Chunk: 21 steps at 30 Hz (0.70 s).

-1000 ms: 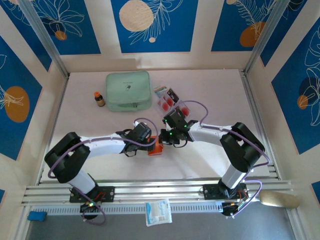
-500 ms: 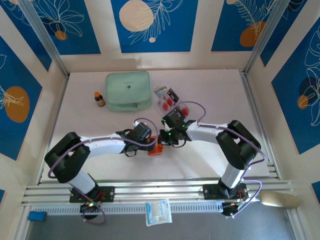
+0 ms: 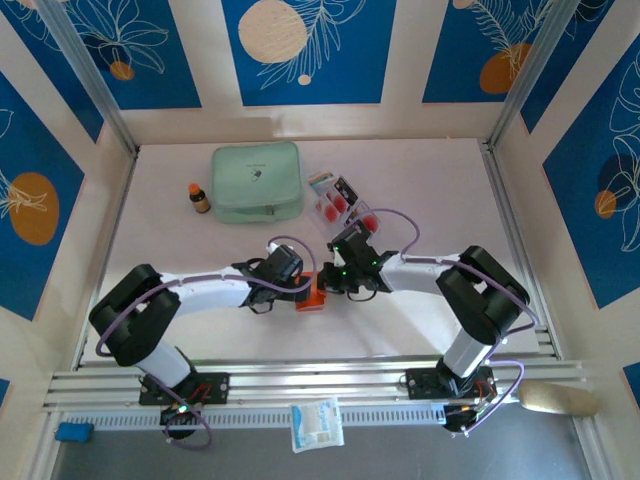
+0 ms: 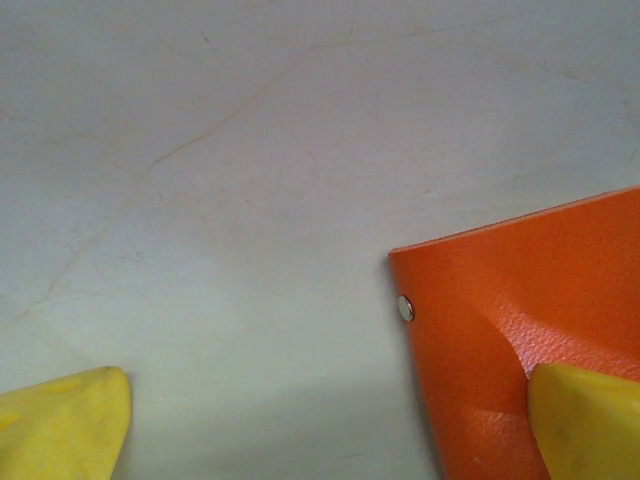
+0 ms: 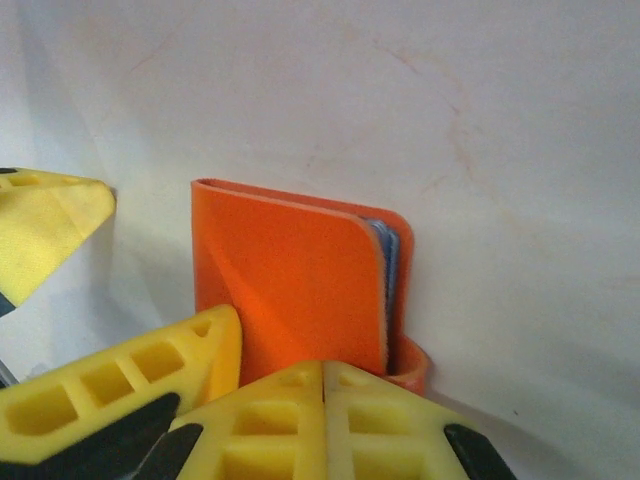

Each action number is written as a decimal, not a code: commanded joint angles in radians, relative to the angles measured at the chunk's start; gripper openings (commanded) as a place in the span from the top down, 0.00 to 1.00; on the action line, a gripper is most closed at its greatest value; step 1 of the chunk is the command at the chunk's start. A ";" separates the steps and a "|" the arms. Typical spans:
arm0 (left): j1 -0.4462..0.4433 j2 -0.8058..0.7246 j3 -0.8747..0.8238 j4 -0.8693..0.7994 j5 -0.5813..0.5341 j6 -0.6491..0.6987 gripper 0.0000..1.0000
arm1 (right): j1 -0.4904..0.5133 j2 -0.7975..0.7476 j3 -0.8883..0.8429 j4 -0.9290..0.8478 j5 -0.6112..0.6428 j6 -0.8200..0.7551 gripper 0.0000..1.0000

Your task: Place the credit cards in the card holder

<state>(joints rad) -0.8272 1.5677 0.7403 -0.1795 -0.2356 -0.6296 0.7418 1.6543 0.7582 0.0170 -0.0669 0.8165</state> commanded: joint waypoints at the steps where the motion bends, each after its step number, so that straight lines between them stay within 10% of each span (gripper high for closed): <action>1: -0.006 0.043 -0.028 -0.057 -0.002 0.004 0.00 | 0.027 0.003 -0.078 -0.098 0.024 0.014 1.00; 21: -0.012 0.046 -0.024 -0.065 -0.007 0.004 0.00 | 0.002 -0.045 0.030 -0.116 -0.014 -0.014 1.00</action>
<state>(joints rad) -0.8299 1.5677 0.7403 -0.1799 -0.2379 -0.6296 0.7521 1.6249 0.7540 0.0002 -0.0360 0.8177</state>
